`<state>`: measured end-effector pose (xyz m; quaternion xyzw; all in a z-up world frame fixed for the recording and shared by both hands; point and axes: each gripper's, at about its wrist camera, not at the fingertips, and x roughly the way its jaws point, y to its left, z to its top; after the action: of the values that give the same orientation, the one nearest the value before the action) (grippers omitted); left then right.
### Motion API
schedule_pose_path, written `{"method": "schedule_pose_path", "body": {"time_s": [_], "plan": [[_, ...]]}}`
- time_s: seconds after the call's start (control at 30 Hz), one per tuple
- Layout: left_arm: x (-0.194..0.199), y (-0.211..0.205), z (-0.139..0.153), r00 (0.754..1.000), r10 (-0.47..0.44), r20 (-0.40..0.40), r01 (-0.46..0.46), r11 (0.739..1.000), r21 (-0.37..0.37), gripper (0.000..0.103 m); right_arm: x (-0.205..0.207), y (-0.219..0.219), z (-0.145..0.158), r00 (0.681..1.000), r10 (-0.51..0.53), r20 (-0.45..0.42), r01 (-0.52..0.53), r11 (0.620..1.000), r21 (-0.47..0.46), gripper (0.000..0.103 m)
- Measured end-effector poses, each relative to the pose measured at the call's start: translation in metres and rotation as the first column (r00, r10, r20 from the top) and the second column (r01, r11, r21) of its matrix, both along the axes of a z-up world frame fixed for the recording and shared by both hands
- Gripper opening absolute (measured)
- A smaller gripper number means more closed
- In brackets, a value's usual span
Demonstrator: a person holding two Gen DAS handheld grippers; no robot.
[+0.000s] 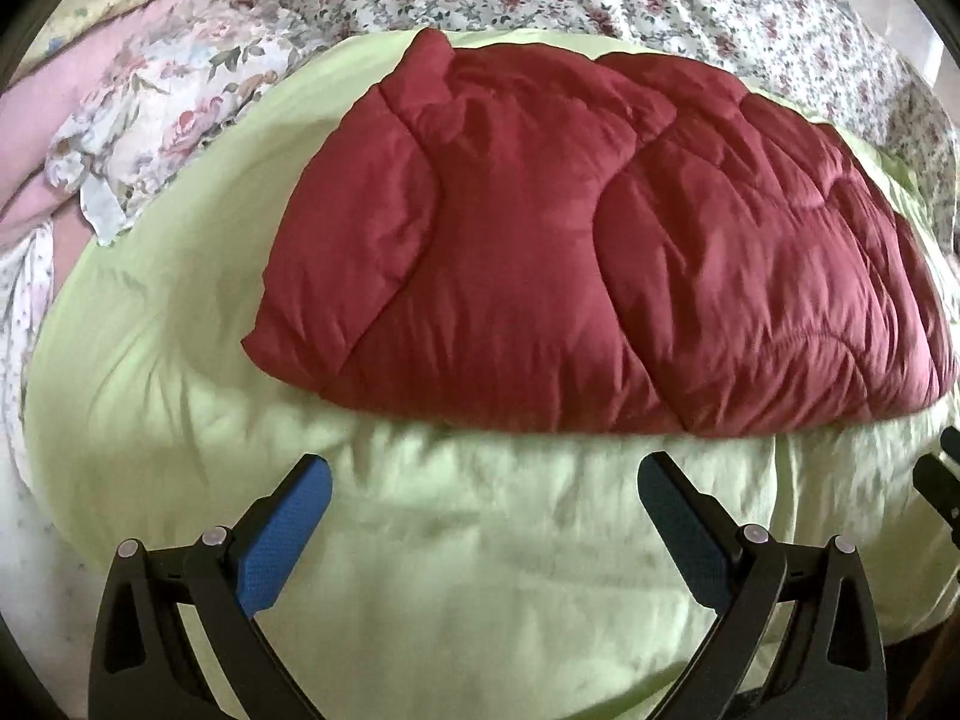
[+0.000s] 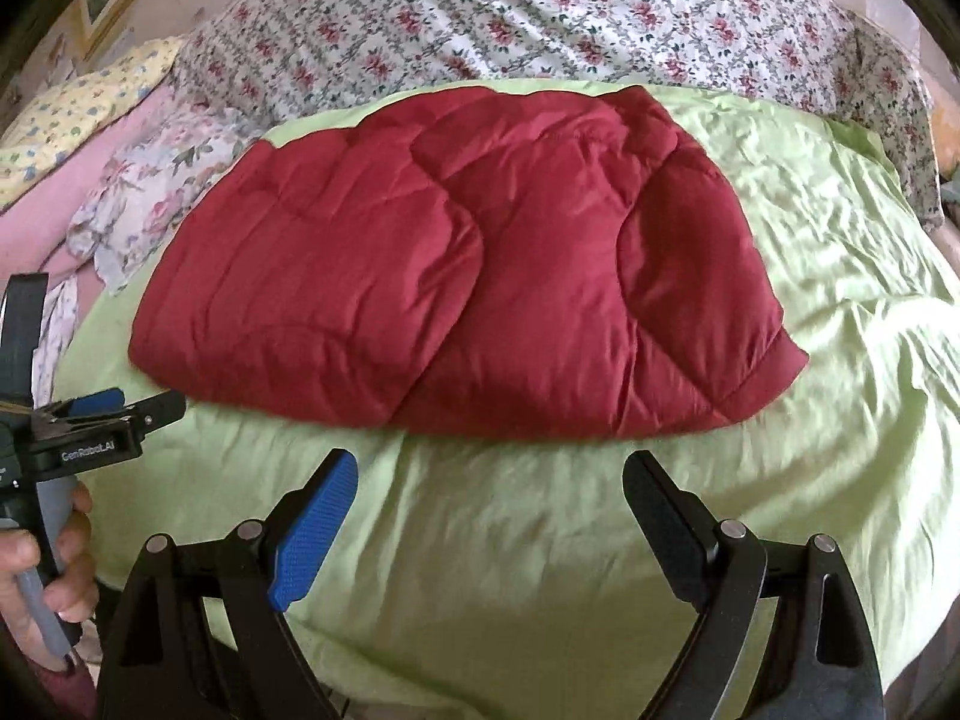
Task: Fold large clothes
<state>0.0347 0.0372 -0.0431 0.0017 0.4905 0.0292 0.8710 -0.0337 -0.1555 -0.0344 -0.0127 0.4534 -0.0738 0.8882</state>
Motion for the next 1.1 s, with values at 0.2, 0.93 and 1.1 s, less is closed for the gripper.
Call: {"method": "schedule_pose_path", "body": {"time_s": [0.2, 0.93, 1.1], "plan": [[-0.019, -0.012, 0.014, 0.999, -0.036, 0.033, 0.035, 0.998, 0.042, 0.102, -0.006, 0.008, 0.005, 1.000, 0.016, -0.015, -0.016, 1.000, -0.013, 0.092], [-0.009, -0.012, 0.047, 0.996, -0.048, 0.070, 0.045, 0.998, 0.047, 0.102, 0.026, 0.020, 0.044, 0.997, 0.074, 0.026, -0.074, 0.997, 0.023, 0.103], [0.011, -0.007, 0.043, 0.998, -0.032, 0.063, 0.030, 0.999, 0.037, 0.102, 0.040, 0.018, 0.035, 0.998, 0.064, 0.005, -0.064, 0.997, 0.036, 0.103]]}}
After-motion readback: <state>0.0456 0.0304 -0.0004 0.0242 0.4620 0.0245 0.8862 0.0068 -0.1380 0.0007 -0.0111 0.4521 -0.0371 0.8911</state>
